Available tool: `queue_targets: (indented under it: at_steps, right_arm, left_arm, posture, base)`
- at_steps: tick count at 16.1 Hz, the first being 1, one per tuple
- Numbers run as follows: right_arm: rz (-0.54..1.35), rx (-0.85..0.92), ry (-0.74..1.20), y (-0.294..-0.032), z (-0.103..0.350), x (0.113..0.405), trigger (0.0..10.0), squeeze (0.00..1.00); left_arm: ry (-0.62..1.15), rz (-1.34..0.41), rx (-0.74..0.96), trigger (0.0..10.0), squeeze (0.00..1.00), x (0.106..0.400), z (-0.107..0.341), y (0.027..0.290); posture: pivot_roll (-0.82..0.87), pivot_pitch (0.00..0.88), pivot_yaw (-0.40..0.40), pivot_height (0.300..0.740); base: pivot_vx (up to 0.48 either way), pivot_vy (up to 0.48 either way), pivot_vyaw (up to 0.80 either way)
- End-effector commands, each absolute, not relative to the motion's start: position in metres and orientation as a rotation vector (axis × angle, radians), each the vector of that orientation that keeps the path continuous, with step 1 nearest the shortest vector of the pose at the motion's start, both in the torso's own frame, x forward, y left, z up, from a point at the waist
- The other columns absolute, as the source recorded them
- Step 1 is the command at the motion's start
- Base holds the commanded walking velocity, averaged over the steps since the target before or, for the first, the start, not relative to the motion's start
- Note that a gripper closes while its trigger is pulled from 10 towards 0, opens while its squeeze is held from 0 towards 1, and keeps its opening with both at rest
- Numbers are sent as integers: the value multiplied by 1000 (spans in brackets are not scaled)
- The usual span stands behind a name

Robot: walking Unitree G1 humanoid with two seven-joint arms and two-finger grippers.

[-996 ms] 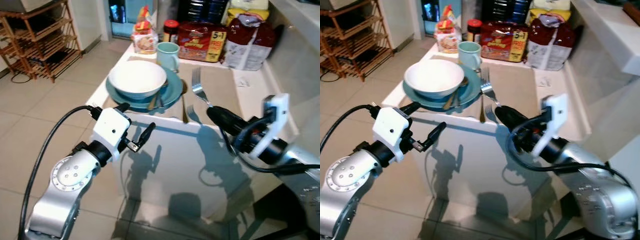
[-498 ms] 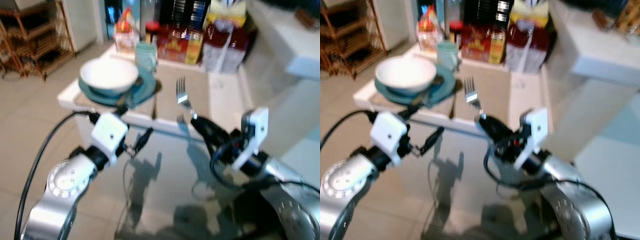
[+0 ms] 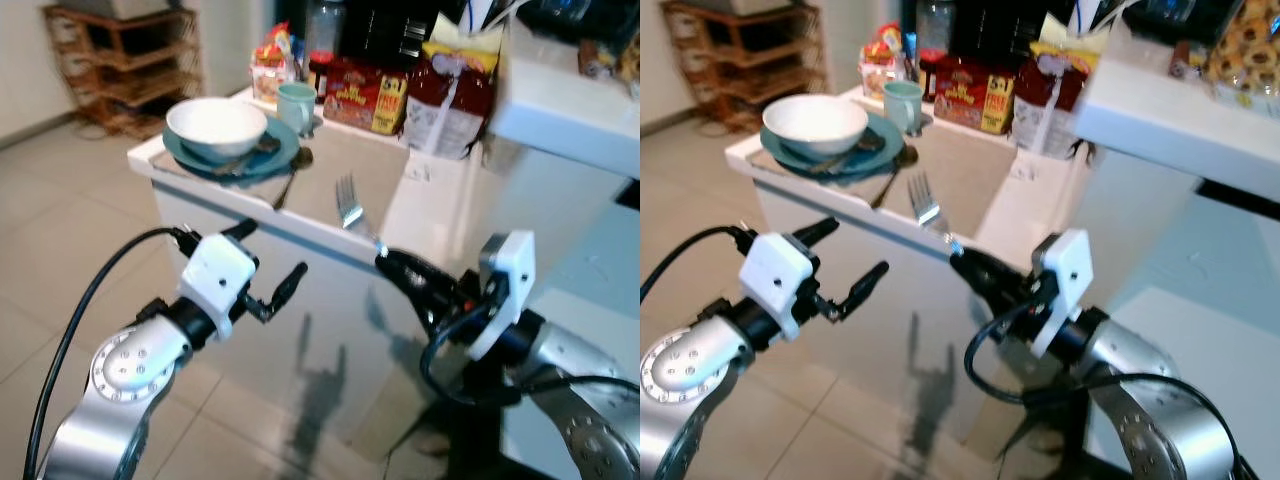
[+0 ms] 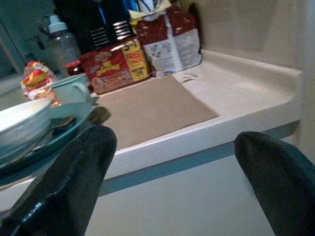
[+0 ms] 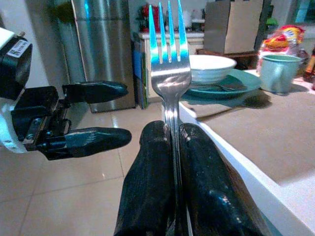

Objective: Setting the table

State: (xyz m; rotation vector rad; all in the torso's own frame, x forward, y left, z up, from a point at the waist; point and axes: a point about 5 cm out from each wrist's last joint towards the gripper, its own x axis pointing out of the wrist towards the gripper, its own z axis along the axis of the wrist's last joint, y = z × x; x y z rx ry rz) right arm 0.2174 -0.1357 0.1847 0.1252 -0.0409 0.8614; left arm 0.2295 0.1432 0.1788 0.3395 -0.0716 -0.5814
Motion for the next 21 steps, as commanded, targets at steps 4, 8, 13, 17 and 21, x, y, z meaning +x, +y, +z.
queue_targets:
  at_steps: [4, 8, 13, 17, 21]
  right_arm:
    - [779, 112, -39, -145, 183, 223, 10000, 0]
    - [795, 129, -35, -144, 181, 219, 10000, 0]
    - [798, 147, -2, -147, 178, 220, 10000, 0]
    - [685, 96, 5, -154, 176, 233, 10000, 0]
    - [567, 103, -13, -160, 177, 244, 10000, 0]
  left_arm:
    - [-100, -555, 344, 10000, 0, 239, 183, 138]
    - [-98, -566, 350, 10000, 0, 239, 183, 138]
    - [-101, -569, 352, 10000, 0, 240, 184, 137]
    - [-108, -526, 349, 10000, 0, 244, 185, 138]
    - [-111, -516, 345, 10000, 0, 248, 185, 135]
  posture:
    - [-15, 0, -47, 740]
    - [-17, 0, -41, 740]
    - [-16, 0, -42, 740]
    - [-20, 0, -40, 740]
    - [-25, 0, -39, 740]
  base:
    - [0, -480, 0]
    - [0, -480, 0]
    - [0, -480, -320]
    - [0, -480, -377]
    - [0, -480, 0]
